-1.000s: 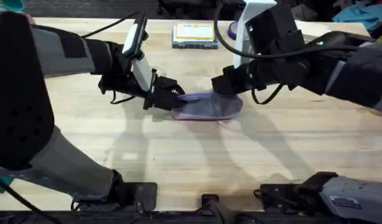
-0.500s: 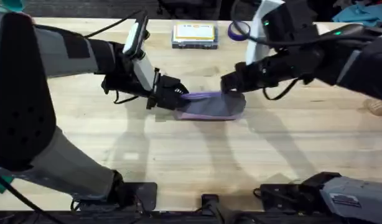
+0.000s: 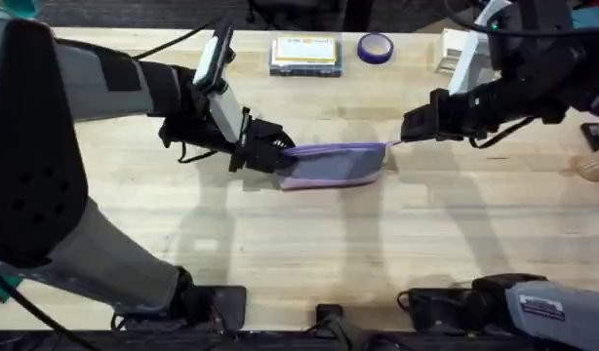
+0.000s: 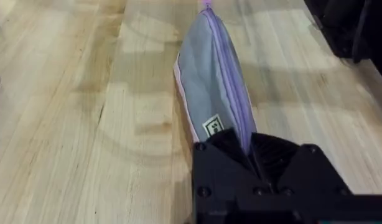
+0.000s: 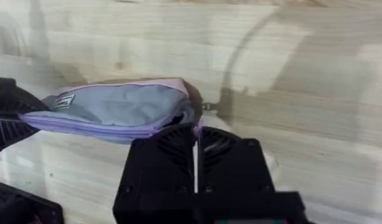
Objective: Unzip the bag, pick up the pens from the table one at a time and place them inside, then zip the bag closed.
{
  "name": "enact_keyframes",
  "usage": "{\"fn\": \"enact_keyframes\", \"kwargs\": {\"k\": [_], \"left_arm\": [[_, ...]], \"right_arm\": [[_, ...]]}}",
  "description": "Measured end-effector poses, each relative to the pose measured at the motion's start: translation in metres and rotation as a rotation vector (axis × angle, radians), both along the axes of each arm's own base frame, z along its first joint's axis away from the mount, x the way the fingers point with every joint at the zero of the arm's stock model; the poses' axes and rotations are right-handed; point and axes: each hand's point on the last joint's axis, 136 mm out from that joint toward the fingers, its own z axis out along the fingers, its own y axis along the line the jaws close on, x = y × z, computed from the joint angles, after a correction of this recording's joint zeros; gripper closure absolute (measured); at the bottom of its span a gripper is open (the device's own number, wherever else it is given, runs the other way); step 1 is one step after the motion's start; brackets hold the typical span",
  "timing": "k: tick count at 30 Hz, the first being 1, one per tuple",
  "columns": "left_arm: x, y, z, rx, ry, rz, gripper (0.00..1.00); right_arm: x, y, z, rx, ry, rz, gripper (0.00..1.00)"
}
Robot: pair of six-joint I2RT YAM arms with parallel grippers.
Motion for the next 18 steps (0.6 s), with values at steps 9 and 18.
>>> {"fn": "enact_keyframes", "kwargs": {"k": [9,18], "left_arm": [[0.0,0.0,0.0,0.001,0.0,0.0,0.959],[0.0,0.0,0.0,0.001,0.001,-0.001,0.958]], "right_arm": [[-0.004,-0.007,-0.006,-0.028,0.029,0.001,0.968],[-0.005,-0.022,-0.033,-0.101,0.125,-0.023,0.97]]}}
